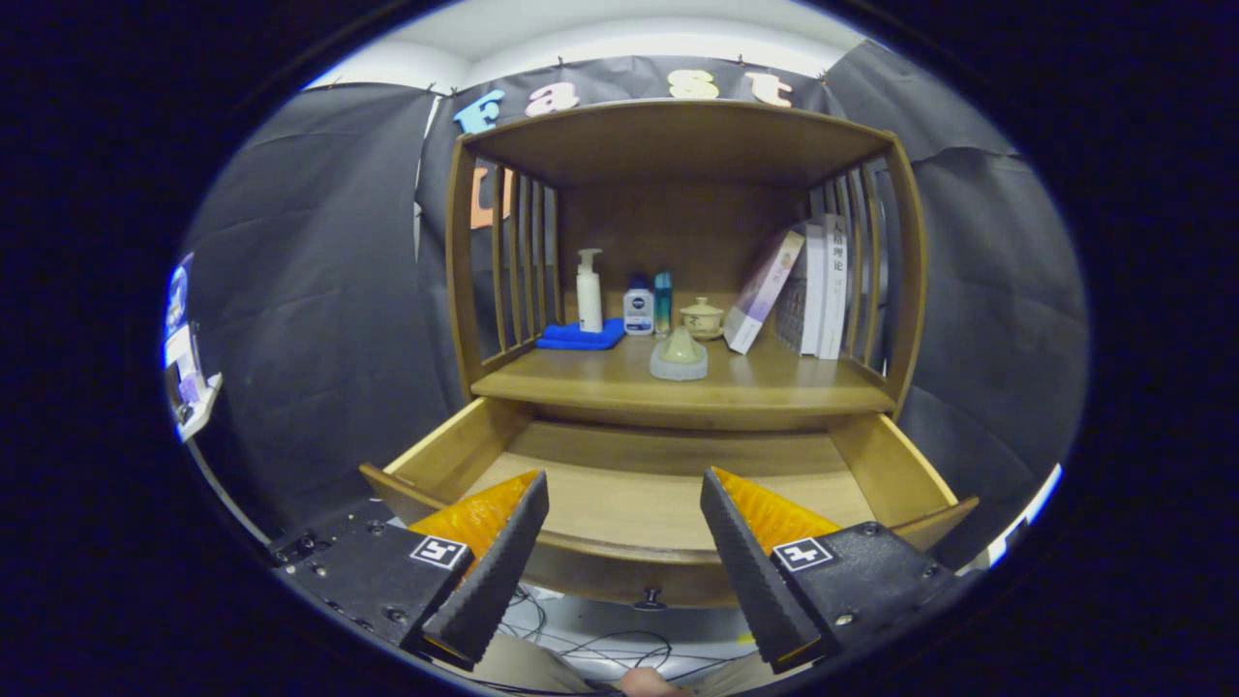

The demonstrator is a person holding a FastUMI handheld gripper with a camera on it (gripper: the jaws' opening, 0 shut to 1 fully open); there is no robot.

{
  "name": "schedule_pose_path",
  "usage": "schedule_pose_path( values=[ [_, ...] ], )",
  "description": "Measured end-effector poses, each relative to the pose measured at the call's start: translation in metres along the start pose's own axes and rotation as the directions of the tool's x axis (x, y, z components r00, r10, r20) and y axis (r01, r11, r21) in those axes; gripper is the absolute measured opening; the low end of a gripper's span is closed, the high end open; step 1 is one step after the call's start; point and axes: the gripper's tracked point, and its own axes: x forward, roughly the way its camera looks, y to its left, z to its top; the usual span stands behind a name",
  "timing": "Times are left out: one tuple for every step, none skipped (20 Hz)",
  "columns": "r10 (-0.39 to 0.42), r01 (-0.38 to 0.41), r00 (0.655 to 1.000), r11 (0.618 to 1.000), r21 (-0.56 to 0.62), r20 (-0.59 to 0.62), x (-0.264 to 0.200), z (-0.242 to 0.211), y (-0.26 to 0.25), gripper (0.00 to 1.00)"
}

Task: Pull open the drawer, take out the items inside it, and place them on the countertop above the cabinet.

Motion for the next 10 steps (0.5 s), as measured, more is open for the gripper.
schedule_pose_path(
  values=[
    [-0.013,0.013,1.000,1.000,-0.001,0.002,-0.002,-0.007,-0.002,1.00],
    [-0.025,0.025,1.000,1.000,-0.001,0.008,-0.004,-0.012,-0.005,1.00],
    [-0.036,0.036,0.999,0.999,0.000,0.012,-0.006,-0.019,-0.006,1.00],
    [-0.046,0.046,0.999,0.999,0.001,0.011,-0.009,-0.027,-0.007,1.00],
    [-0.054,0.054,0.998,0.999,-0.001,0.008,-0.012,-0.035,-0.007,1.00],
    [-0.063,0.063,0.998,0.998,-0.006,0.003,-0.014,-0.043,-0.009,1.00],
    [-0.069,0.069,0.998,0.998,-0.011,-0.001,-0.016,-0.050,-0.010,1.00],
    [-0.073,0.073,0.997,0.997,-0.015,-0.011,-0.016,-0.056,-0.011,1.00],
    [-0.078,0.078,0.997,0.997,-0.011,-0.022,-0.016,-0.063,-0.012,1.00],
    [-0.077,0.076,0.996,0.997,-0.007,-0.039,-0.013,-0.069,-0.012,1.00]
  ],
)
